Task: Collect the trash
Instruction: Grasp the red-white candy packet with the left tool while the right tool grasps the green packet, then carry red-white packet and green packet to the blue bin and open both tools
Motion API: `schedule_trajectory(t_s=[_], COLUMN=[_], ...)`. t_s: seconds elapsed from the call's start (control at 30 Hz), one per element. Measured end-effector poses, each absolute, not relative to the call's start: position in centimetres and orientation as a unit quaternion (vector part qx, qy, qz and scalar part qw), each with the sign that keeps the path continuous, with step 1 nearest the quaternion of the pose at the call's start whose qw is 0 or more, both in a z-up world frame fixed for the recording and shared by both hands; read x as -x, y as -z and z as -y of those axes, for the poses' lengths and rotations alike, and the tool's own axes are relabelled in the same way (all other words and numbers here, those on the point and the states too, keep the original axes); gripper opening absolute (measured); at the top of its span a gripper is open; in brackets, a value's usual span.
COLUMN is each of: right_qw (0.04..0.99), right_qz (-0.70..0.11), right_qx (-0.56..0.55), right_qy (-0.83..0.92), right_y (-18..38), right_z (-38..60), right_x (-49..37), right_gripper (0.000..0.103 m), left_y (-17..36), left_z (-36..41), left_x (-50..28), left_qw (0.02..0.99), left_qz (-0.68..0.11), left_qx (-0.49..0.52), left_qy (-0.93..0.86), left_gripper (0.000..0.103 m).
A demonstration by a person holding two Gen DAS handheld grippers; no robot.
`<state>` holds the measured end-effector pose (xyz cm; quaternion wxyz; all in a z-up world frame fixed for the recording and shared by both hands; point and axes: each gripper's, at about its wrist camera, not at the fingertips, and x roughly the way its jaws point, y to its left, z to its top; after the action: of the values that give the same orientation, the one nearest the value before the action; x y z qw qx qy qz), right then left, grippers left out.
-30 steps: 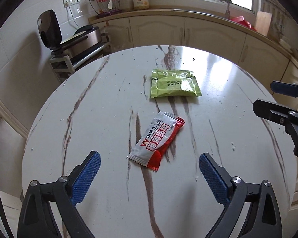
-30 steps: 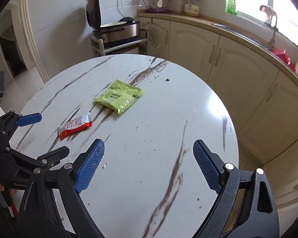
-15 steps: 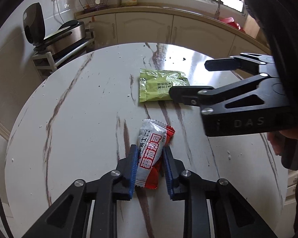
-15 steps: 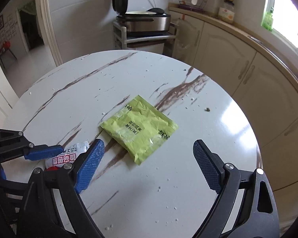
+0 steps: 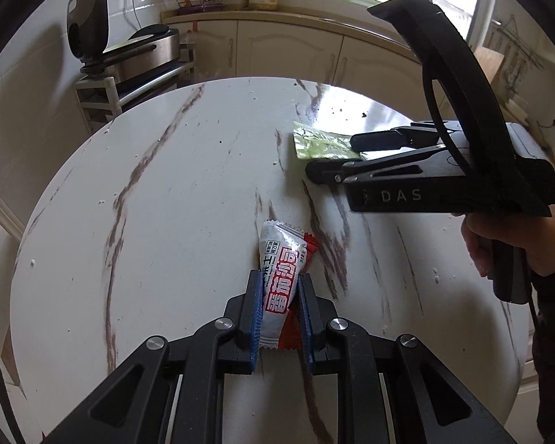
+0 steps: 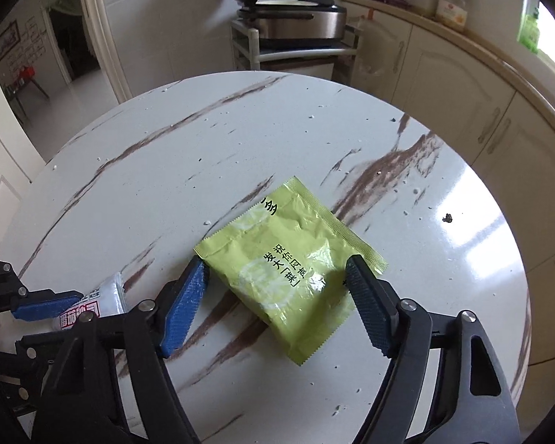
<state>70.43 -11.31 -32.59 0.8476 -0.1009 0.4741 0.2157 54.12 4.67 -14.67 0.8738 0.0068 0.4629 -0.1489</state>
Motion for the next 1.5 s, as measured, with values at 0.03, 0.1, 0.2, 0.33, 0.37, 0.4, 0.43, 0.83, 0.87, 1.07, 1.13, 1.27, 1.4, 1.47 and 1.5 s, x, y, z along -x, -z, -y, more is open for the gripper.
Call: schedule_trajectory(t_s=[0.03,0.1,0.2,0.33,0.37,0.4,0.43,0.83,0.87,1.07,1.13,1.27,1.4,1.47,1.5], right_qw=[0.847,0.844,0.851,0.866,0.87,0.875,0.879,0.921,0.923,0.937,0.939,0.935,0.924,0.916,0.911], right_qz=[-0.477,-0.484,-0.475,-0.447,-0.44,-0.43,-0.422,-0.344,-0.341,-0.319,-0.316,-0.324,-0.344,-0.356,-0.362], right_qx=[0.093,0.081,0.087,0.059,0.056,0.052,0.046,-0.034,-0.042,-0.083,-0.099,-0.134,-0.17,-0.188,-0.198], right_qy=[-0.217,-0.218,-0.204,-0.215,-0.218,-0.217,-0.218,-0.179,-0.175,-0.117,-0.091,-0.047,-0.007,0.009,0.014], right_y=[32.3,32.2,31.9,29.8,29.2,28.5,27.9,22.1,21.9,21.7,22.2,24.4,27.9,29.9,31.0], right_z=[11.7,12.4,13.0,14.6,15.0,15.5,16.1,27.7,28.8,36.4,39.0,43.7,47.7,49.2,49.9], right_x=[-70.4,-70.3,-68.8,-65.1,-64.0,-62.9,-61.8,-49.0,-48.1,-42.9,-41.3,-39.0,-37.5,-37.1,-37.1], right_gripper=[0.02,0.009,0.009,0.009,0.009,0.009,0.009,0.009,0.009,0.009,0.009,0.009,0.009,0.009,0.009], left_y=[14.6,14.4,13.5,12.0,11.5,11.1,10.7,5.7,5.4,4.4,4.6,6.0,8.6,10.5,11.5], left_z=[-4.8,-4.6,-4.2,-3.5,-3.3,-3.0,-2.7,6.3,7.5,15.6,18.2,23.8,28.7,30.9,32.0], left_x=[-54.1,-53.9,-53.4,-52.1,-51.7,-51.2,-50.8,-43.0,-42.4,-40.0,-39.9,-40.6,-42.1,-43.0,-43.5], left_qw=[0.874,0.874,0.878,0.886,0.888,0.891,0.895,0.903,0.902,0.886,0.879,0.859,0.836,0.822,0.815], left_qz=[-0.463,-0.462,-0.453,-0.437,-0.431,-0.425,-0.419,-0.371,-0.369,-0.365,-0.367,-0.381,-0.404,-0.422,-0.431], left_qx=[-0.004,0.003,0.001,-0.006,-0.008,-0.012,-0.019,-0.061,-0.067,-0.101,-0.11,-0.13,-0.149,-0.161,-0.166], left_qy=[0.15,0.15,0.154,0.155,0.157,0.156,0.154,0.207,0.214,0.268,0.284,0.317,0.34,0.348,0.349], left_gripper=[0.014,0.013,0.013,0.013,0.013,0.013,0.013,0.013,0.013,0.013,0.013,0.013,0.013,0.013,0.013])
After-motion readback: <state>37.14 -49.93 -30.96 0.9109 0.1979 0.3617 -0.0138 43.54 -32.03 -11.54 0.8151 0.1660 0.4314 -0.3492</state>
